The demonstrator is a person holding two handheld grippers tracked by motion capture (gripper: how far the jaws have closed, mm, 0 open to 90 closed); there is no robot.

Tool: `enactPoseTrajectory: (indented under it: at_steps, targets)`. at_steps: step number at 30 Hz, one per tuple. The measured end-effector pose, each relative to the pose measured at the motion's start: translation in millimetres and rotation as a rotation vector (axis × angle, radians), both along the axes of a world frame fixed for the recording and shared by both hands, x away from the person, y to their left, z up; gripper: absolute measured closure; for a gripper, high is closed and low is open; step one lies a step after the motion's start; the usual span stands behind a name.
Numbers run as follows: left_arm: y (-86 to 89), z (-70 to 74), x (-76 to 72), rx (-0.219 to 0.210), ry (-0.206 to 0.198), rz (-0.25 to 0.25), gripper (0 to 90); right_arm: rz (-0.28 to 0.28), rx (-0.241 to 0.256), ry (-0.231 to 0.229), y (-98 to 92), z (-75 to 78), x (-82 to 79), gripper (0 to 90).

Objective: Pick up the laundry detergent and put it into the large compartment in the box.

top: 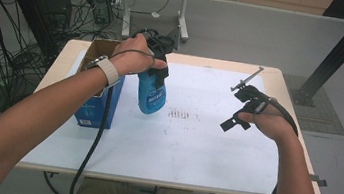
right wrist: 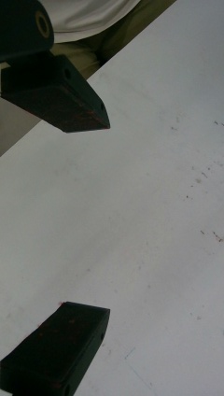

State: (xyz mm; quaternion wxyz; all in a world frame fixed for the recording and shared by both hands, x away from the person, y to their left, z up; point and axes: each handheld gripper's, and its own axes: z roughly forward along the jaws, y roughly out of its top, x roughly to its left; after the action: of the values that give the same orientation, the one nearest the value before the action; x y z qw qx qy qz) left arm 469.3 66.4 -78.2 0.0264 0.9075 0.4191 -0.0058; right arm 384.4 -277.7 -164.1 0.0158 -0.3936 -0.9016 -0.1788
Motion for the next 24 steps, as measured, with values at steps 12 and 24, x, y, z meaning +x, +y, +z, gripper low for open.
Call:
enactPoseTrajectory:
  at_steps: [12,24]
  targets:
    - [13.4,37.4,-10.0,-0.021,-0.008,0.05,38.5,0.006,-0.002,-0.009,3.8,5.1,-2.0,8.4]
    - [34.0,79.6,-19.9,-0.034,-0.032,0.114,38.5,0.004,-0.009,-0.011,6.3,6.8,-1.3,8.4]
